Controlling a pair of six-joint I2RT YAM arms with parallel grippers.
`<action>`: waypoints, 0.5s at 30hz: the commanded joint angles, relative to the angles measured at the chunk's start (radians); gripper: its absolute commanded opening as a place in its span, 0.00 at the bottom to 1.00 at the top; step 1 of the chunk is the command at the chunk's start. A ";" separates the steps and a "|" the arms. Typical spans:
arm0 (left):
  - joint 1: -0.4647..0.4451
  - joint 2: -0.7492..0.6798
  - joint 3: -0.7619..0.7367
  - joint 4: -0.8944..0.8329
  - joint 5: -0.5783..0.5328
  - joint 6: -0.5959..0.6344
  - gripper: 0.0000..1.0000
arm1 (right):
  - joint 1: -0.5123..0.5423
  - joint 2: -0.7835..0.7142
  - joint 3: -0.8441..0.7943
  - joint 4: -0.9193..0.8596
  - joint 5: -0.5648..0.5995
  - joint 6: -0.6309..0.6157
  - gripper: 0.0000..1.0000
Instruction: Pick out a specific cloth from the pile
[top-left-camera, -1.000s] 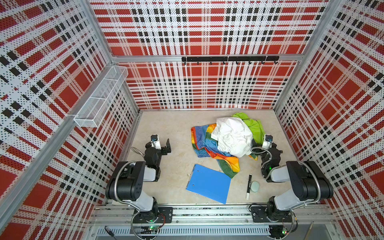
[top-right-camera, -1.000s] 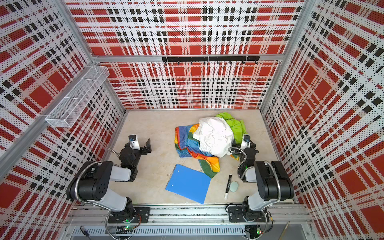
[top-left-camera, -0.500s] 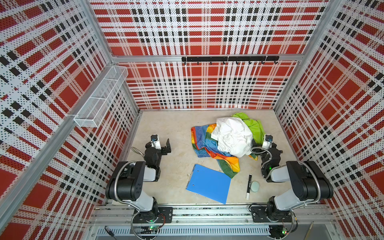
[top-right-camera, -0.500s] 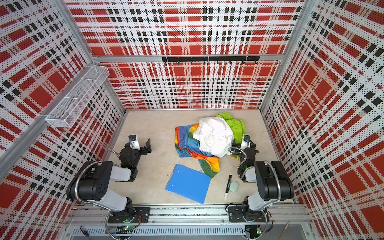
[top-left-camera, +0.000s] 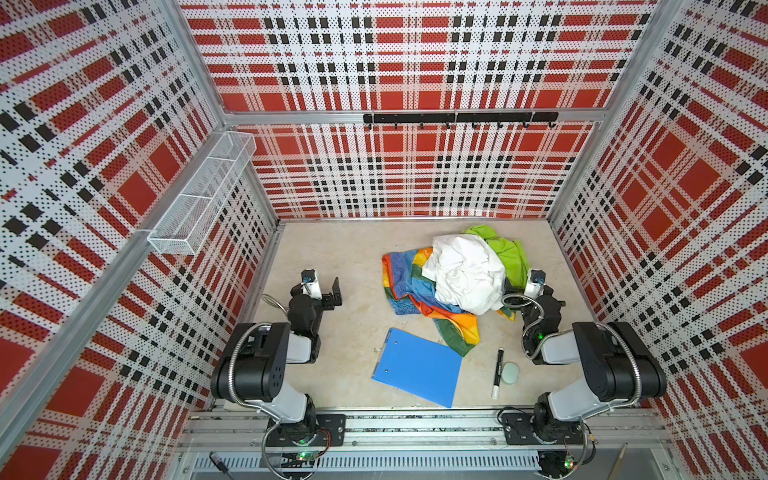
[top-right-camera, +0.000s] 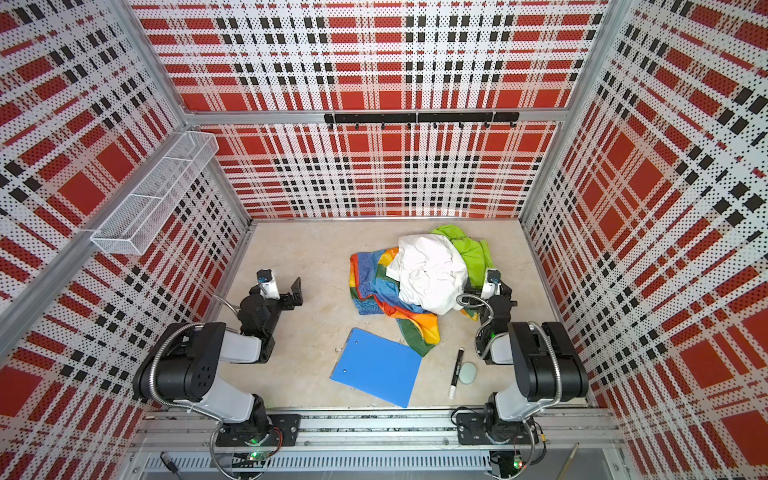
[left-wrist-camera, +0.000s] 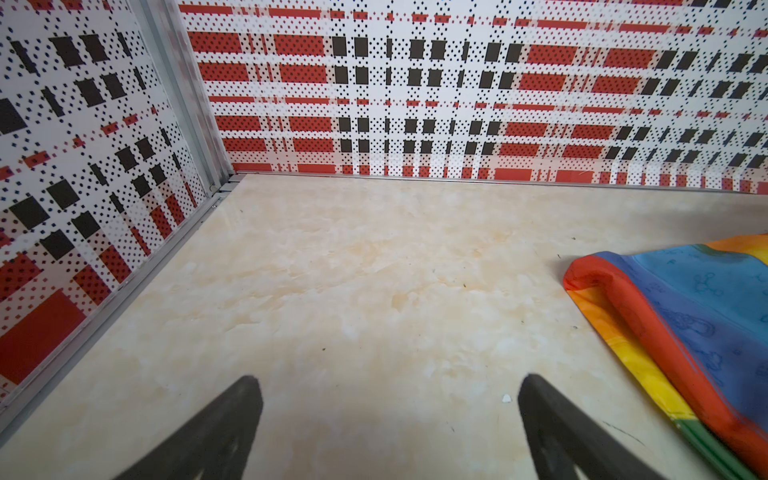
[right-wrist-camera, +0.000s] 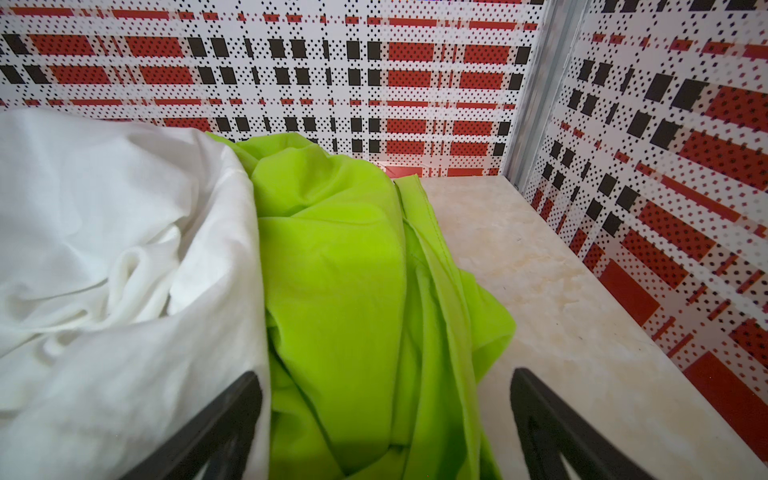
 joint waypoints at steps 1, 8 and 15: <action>0.008 -0.023 -0.002 0.047 0.018 -0.009 0.99 | -0.004 -0.006 -0.013 0.099 0.005 -0.001 1.00; -0.075 -0.087 -0.020 0.029 -0.107 0.057 0.99 | -0.004 -0.041 -0.049 0.145 0.023 0.008 1.00; -0.163 -0.244 0.027 -0.151 -0.293 0.092 0.99 | -0.003 -0.246 -0.080 0.017 0.058 0.015 1.00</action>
